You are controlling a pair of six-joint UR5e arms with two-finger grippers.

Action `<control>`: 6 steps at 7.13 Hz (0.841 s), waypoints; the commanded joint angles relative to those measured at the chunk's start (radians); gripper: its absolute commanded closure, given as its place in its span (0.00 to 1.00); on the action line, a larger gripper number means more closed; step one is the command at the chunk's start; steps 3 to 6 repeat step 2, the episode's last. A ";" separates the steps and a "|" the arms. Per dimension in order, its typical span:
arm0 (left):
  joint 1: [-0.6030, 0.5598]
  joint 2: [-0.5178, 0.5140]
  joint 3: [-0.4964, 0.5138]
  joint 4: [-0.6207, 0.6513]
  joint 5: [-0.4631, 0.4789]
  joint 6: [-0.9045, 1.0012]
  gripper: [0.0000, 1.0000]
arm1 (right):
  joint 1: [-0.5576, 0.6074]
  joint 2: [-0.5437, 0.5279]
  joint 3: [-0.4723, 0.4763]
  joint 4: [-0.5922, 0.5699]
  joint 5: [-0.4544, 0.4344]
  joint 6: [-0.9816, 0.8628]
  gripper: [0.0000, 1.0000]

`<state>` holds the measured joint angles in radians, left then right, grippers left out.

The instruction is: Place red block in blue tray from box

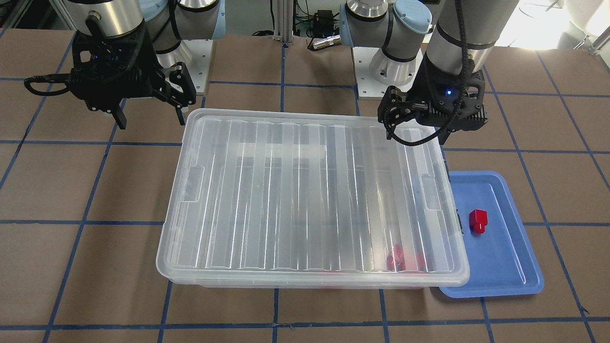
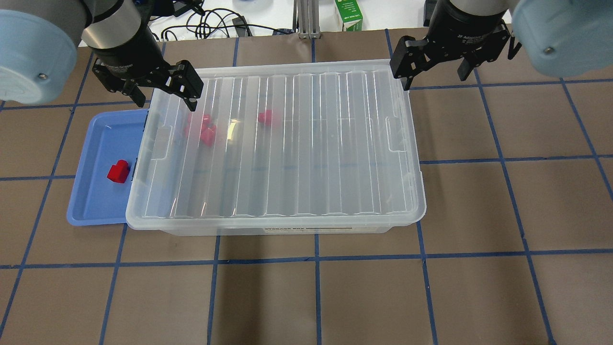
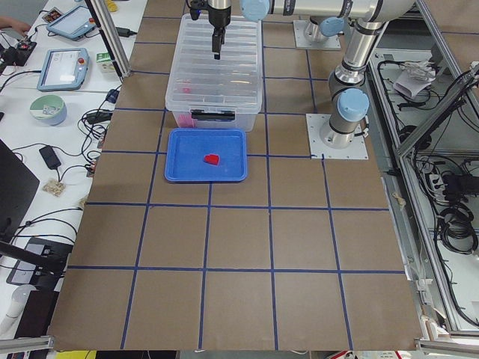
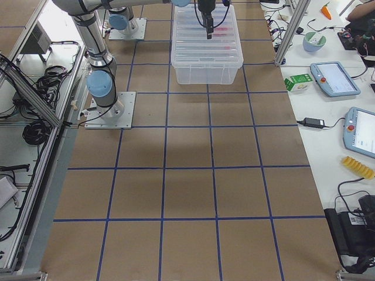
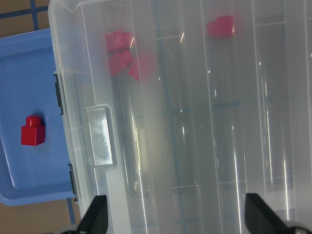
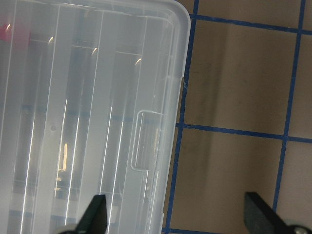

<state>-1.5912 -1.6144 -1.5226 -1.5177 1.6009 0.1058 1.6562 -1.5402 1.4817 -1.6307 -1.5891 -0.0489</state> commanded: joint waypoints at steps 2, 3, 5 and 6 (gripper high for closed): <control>0.000 0.030 0.004 0.001 0.001 0.000 0.00 | -0.001 0.000 0.000 0.000 0.005 0.000 0.00; 0.000 0.030 0.004 0.001 0.001 0.000 0.00 | -0.001 0.000 0.000 0.000 0.005 0.000 0.00; 0.000 0.030 0.004 0.001 0.001 0.000 0.00 | -0.001 0.000 0.000 0.000 0.005 0.000 0.00; 0.000 0.030 0.004 0.001 0.001 0.000 0.00 | -0.001 0.000 0.000 0.000 0.005 0.000 0.00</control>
